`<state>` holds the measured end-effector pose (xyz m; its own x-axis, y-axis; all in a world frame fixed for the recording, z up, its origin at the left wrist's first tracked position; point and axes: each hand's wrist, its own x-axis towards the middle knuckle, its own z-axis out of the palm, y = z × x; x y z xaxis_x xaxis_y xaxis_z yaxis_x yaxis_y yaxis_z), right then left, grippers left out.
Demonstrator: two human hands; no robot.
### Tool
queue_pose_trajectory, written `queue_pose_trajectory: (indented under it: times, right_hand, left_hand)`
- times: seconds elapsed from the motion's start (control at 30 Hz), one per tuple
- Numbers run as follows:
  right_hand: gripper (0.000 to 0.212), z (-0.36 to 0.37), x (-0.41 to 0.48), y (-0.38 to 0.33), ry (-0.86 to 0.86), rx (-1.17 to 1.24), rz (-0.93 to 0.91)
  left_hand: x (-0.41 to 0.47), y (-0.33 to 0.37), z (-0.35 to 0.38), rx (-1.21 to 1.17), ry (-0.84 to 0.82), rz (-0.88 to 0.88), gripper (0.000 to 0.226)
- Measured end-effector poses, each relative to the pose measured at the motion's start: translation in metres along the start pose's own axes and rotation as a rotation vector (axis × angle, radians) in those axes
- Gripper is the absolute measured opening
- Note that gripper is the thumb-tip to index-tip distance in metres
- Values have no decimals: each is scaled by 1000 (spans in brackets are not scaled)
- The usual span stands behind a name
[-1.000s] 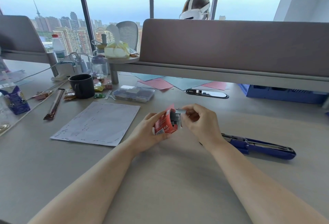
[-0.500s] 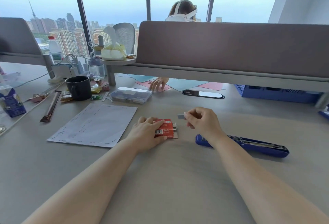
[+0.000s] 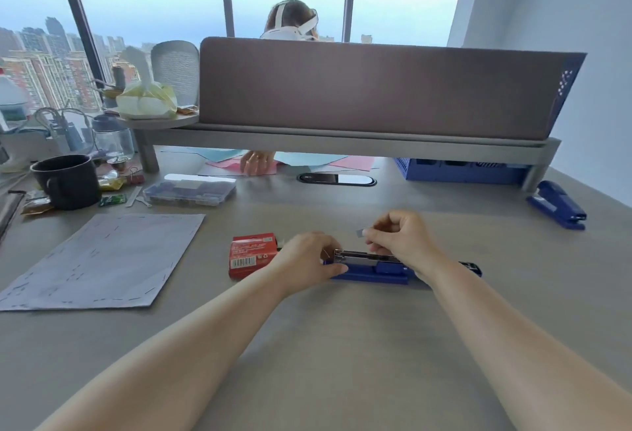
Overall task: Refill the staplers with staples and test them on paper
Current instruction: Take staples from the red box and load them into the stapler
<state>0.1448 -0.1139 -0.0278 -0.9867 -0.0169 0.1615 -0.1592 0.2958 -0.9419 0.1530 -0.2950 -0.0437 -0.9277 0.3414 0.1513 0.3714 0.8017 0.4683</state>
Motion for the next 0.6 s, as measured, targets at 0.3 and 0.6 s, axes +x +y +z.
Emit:
queue_pose_trajectory:
  times: [0.3,0.6]
  right_hand:
    - [16,-3,-13,6,16,31,6]
    - [19,-2,-19,10,3,-38,-61]
  left_hand:
    - [-5,1,19,-107,168,-30,23]
    - [-9,0,20,-147,176,38,26]
